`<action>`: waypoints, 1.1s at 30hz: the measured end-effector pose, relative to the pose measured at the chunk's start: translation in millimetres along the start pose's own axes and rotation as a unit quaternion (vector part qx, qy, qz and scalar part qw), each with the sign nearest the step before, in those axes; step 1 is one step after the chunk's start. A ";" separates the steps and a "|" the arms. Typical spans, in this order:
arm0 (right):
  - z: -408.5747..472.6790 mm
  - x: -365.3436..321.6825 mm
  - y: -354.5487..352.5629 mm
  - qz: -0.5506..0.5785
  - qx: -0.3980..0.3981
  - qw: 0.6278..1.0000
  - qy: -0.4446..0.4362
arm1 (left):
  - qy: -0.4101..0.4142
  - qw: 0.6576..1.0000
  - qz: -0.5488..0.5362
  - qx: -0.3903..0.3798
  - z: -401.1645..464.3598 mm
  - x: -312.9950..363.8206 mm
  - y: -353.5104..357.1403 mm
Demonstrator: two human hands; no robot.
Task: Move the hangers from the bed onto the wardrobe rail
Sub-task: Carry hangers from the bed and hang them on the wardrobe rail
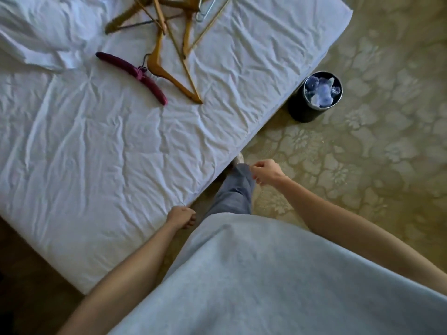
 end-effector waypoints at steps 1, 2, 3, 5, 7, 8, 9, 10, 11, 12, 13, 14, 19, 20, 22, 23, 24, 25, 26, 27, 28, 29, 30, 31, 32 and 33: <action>12.3 0.4 -15.5 -0.008 0.008 1.000 0.017 | 0.010 1.000 -0.013 0.003 2.5 28.7 -2.6; 23.4 2.3 -31.5 -0.013 0.019 0.999 0.037 | 0.021 0.999 -0.025 0.002 4.6 57.8 -5.5; 33.3 4.6 -47.9 -0.018 0.029 0.998 0.059 | 0.035 0.999 -0.030 -0.001 7.9 87.2 -9.0; 47.0 5.2 -79.9 -0.035 0.043 0.993 0.100 | 0.060 0.998 -0.031 -0.001 14.6 146.0 -17.8; 60.0 0.4 -109.1 -0.050 0.047 0.989 0.131 | 0.081 0.996 -0.041 0.000 18.5 204.7 -29.1; 68.0 -5.4 -122.8 -0.052 0.049 0.987 0.142 | 0.091 0.995 -0.045 -0.004 19.8 233.4 -35.2; 77.1 -14.1 -135.7 -0.052 0.053 0.986 0.148 | 0.104 0.993 -0.049 -0.006 20.3 260.9 -42.0; 86.3 -24.7 -147.5 -0.052 0.062 0.986 0.148 | 0.116 0.992 -0.055 -0.007 19.5 286.3 -49.6; 95.7 -37.3 -157.3 -0.054 0.072 0.985 0.145 | 0.128 0.990 -0.059 -0.005 19.6 309.7 -57.3; 104.0 -53.1 -164.3 -0.055 0.076 0.986 0.140 | 0.139 0.988 -0.064 -0.006 19.6 330.2 -65.6; 112.1 -68.0 -168.0 -0.055 0.075 0.986 0.137 | 0.148 0.986 -0.071 -0.007 21.3 347.3 -73.1; 124.8 -87.3 -170.6 -0.064 0.063 0.987 0.134 | 0.152 0.985 -0.080 -0.005 24.7 363.8 -83.7; 177.9 -161.3 -162.0 -0.117 -0.003 0.989 0.092 | 0.131 0.982 -0.135 0.021 48.7 395.0 -113.7; 191.5 -179.2 -156.9 -0.132 -0.017 0.988 0.079 | 0.112 0.981 -0.156 0.028 54.5 394.7 -119.3; 222.0 -217.6 -142.0 -0.156 -0.054 0.985 0.055 | 0.075 0.975 -0.204 0.045 71.3 390.5 -131.8; 236.2 -235.6 -130.7 -0.172 -0.081 0.981 0.042 | 0.055 0.971 -0.228 0.056 80.4 386.0 -137.1; 249.9 -253.1 -118.3 -0.192 -0.107 0.975 0.027 | 0.035 0.966 -0.247 0.067 89.3 381.1 -143.6; 264.5 -270.4 -105.2 -0.213 -0.126 0.969 0.011 | 0.015 0.962 -0.261 0.080 99.2 376.4 -150.4; 277.7 -287.1 -91.1 -0.230 -0.136 0.964 -0.005 | -0.009 0.957 -0.273 0.092 109.7 370.8 -157.2; 290.3 -303.5 -75.2 -0.242 -0.142 0.960 -0.019 | -0.033 0.951 -0.287 0.106 121.3 364.3 -165.0; 301.7 -319.5 -57.5 -0.252 -0.148 0.956 -0.034 | -0.055 0.946 -0.296 0.122 132.5 358.7 -174.5; 312.4 -334.5 -37.3 -0.262 -0.156 0.951 -0.052 | -0.076 0.940 -0.300 0.142 147.0 352.4 -183.8; 323.1 -348.6 -14.8 -0.277 -0.168 0.943 -0.072 | -0.094 0.936 -0.294 0.168 160.4 347.8 -195.4; 332.7 -361.6 8.6 -0.294 -0.180 0.934 -0.095 | -0.111 0.932 -0.283 0.198 174.3 343.6 -207.3; 341.3 -373.8 32.6 -0.317 -0.186 0.922 -0.120 | -0.125 0.927 -0.272 0.227 184.8 341.7 -221.0; 350.5 -385.7 56.1 -0.342 -0.181 0.910 -0.149 | -0.136 0.921 -0.265 0.252 196.5 340.7 -233.9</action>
Point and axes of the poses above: each hand's wrist, its own z-axis towards the middle knuckle, its own y-axis out of the palm, x = y × z, the point moved 4 cm from there along z, towards the middle knuckle, and after that the axes turned 10 degrees about z, right-handed, at the moved point
